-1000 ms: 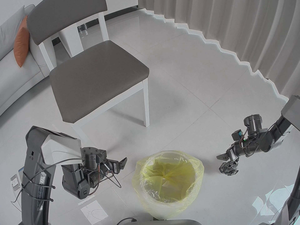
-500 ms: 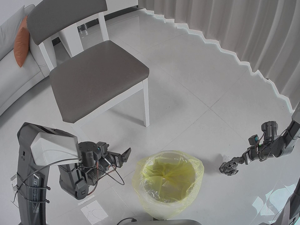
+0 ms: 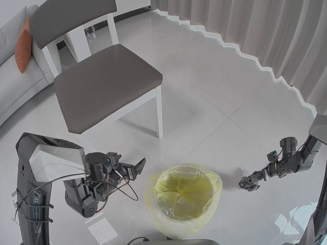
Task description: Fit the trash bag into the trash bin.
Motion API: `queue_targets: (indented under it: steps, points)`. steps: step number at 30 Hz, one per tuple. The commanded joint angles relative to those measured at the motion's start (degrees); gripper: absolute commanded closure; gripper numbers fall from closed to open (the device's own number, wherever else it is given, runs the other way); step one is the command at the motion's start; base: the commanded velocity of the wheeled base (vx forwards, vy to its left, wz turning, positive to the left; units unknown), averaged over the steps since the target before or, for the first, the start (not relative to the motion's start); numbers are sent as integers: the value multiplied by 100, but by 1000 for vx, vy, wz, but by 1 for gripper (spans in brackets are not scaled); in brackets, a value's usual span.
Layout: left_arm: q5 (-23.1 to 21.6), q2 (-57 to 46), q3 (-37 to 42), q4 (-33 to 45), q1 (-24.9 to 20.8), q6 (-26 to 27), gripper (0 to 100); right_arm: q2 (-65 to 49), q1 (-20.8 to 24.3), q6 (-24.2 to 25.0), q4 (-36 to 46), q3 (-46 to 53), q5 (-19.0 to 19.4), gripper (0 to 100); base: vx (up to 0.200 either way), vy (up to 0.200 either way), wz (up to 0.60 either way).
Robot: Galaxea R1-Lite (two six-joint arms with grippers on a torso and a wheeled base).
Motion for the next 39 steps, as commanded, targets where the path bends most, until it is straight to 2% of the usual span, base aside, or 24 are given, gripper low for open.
queue_targets:
  steps: [1, 12, 26, 35, 39]
  points:
    - [21, -59, -22, -102, -32, 10, 0, 381, -22, 4, 30, -258, 2, 0, 0, -200, 0]
    - [47, -138, 154, -102, -32, 10, 0, 864, -31, 4, 312, -873, -25, 0, 0, -200, 0]
    - [153, -208, 207, -102, -14, -16, 0, 961, -40, 13, 505, -1075, -25, 0, -186, -200, 0]
    - [162, -199, 163, -102, 21, -43, 0, 952, -40, 13, 479, -1067, 2, 0, 0, 0, 0]
    - [171, -261, 163, -102, 21, -78, 0, 934, 110, 13, 443, -1075, 19, 0, 0, 0, 0]
